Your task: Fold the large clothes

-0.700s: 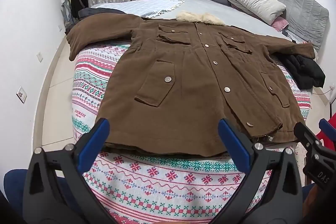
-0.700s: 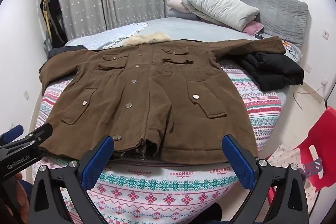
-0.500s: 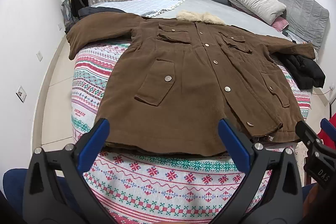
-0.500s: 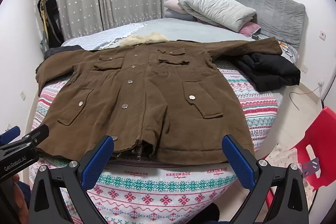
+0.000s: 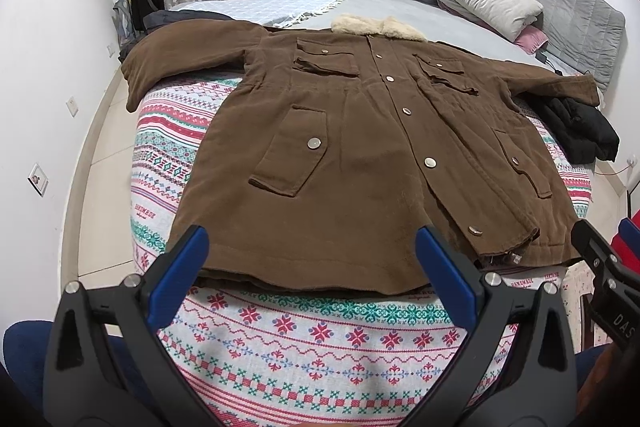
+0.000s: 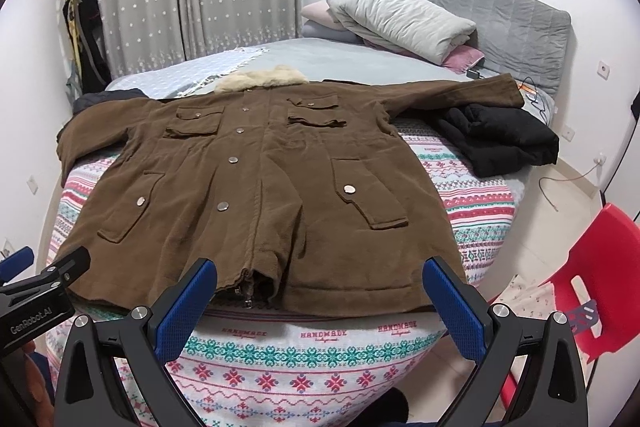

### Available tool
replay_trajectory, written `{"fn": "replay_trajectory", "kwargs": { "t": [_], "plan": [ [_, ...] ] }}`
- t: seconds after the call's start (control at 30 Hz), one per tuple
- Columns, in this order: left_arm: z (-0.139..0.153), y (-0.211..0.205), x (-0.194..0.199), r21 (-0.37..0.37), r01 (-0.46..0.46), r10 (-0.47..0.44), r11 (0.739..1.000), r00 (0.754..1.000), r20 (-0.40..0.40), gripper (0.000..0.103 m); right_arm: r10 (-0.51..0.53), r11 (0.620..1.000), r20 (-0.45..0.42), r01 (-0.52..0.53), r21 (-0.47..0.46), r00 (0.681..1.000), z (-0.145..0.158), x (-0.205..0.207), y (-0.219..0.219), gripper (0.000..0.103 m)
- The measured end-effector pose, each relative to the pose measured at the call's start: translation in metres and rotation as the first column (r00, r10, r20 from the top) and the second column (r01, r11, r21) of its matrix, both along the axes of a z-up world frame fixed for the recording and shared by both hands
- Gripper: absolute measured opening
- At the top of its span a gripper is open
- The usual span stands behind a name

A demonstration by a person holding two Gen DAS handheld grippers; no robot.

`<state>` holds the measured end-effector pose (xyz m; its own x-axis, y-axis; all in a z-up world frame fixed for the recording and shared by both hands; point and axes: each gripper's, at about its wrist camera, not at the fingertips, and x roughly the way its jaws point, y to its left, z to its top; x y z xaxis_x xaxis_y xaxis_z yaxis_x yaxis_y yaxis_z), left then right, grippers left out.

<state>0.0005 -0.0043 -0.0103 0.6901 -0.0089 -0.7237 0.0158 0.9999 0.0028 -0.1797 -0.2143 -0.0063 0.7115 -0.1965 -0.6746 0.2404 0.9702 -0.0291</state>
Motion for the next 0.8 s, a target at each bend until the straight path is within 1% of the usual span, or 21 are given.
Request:
{"fn": "replay_trajectory", "kwargs": {
  "t": [0.2, 0.23, 0.3, 0.4, 0.5, 0.63, 0.7, 0.8],
  "plan": [
    [-0.0014, -0.0008, 0.0, -0.013, 0.0, 0.0, 1.0, 1.0, 0.006, 0.103, -0.007, 0.999, -0.002, 0.007, -0.049, 1.0, 0.0007, -0.0013, 0.0025, 0.103],
    [-0.0012, -0.001, -0.0002, -0.027, 0.0, 0.0, 1.0, 1.0, 0.012, 0.103, -0.007, 0.998, 0.001, 0.007, -0.056, 1.0, 0.0009, -0.0016, 0.0029, 0.103],
    [-0.0012, -0.0014, -0.0007, -0.024, 0.001, -0.001, 1.0, 1.0, 0.012, 0.103, -0.006, 0.999, 0.01, 0.007, -0.048, 1.0, 0.0006, -0.0012, 0.0027, 0.103],
    [-0.0014, -0.0022, -0.0007, 0.02, 0.0, 0.0, 1.0, 1.0, 0.006, 0.103, -0.011, 0.999, 0.007, 0.011, -0.049, 1.0, 0.0004, -0.0008, 0.0029, 0.103],
    [-0.0017, -0.0027, -0.001, 0.037, 0.002, -0.002, 0.999, 1.0, 0.002, 0.103, -0.013, 0.999, 0.003, 0.014, -0.045, 1.0, 0.0001, -0.0009, 0.0021, 0.103],
    [-0.0019, -0.0034, -0.0014, 0.037, 0.003, -0.003, 0.999, 1.0, 0.004, 0.103, -0.011, 0.999, 0.01, 0.011, -0.046, 1.0, 0.0002, -0.0014, 0.0021, 0.103],
    [-0.0019, -0.0035, -0.0006, 0.018, 0.004, -0.004, 1.0, 1.0, 0.004, 0.103, -0.009, 0.999, 0.001, 0.009, -0.041, 1.0, -0.0002, -0.0007, 0.0026, 0.103],
    [-0.002, -0.0035, -0.0005, 0.017, 0.005, -0.005, 1.0, 1.0, 0.001, 0.103, -0.011, 0.999, -0.007, 0.01, -0.036, 1.0, -0.001, -0.0005, 0.0027, 0.103]
  ]
}}
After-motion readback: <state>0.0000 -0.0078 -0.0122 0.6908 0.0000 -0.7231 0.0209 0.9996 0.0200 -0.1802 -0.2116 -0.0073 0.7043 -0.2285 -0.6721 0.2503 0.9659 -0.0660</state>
